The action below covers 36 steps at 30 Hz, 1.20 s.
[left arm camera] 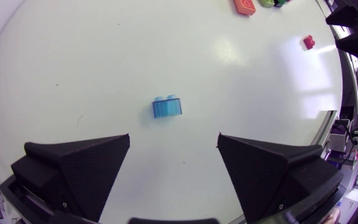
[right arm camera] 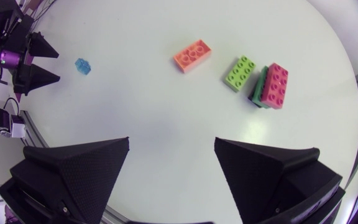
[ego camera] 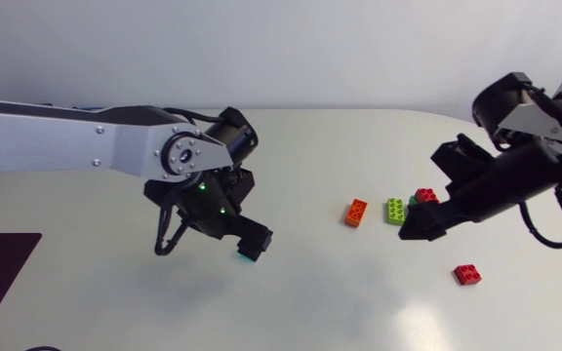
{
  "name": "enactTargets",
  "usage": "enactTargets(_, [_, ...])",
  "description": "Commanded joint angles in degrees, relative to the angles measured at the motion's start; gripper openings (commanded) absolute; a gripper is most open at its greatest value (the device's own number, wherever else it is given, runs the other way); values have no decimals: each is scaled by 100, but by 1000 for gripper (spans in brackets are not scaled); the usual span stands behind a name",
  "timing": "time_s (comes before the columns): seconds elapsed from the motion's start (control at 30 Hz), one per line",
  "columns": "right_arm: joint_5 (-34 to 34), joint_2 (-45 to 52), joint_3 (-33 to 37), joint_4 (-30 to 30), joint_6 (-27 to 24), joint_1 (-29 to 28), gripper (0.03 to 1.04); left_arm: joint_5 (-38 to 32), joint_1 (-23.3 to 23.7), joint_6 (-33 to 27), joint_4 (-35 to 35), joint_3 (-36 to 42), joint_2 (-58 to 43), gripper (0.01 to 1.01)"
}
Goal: Sort duplo bricks by size, large to the right and small to the left
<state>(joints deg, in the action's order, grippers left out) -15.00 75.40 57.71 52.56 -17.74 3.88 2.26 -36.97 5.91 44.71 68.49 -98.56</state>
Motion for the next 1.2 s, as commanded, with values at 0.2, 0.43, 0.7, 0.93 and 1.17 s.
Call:
enactTargets(0.2, [33,-491,-630,123,-995,-1021,998,29,-73,349,-164,613,-945,975])
enactTargets(0.43, [6,-508,-797,79,-1241,-1425,998,-200,94,384,-235,569,-1121,923])
enactTargets(0.7, [15,-675,-1034,-8,-1408,-1698,998,-209,173,393,-296,587,-1367,744])
enactTargets(0.93, [15,-763,-1148,-26,-1566,-1908,998,-226,234,428,-384,613,-1543,461])
enactTargets(1.17, [41,-807,-1219,-114,-1593,-2005,998,-226,243,428,-437,516,-1543,380])
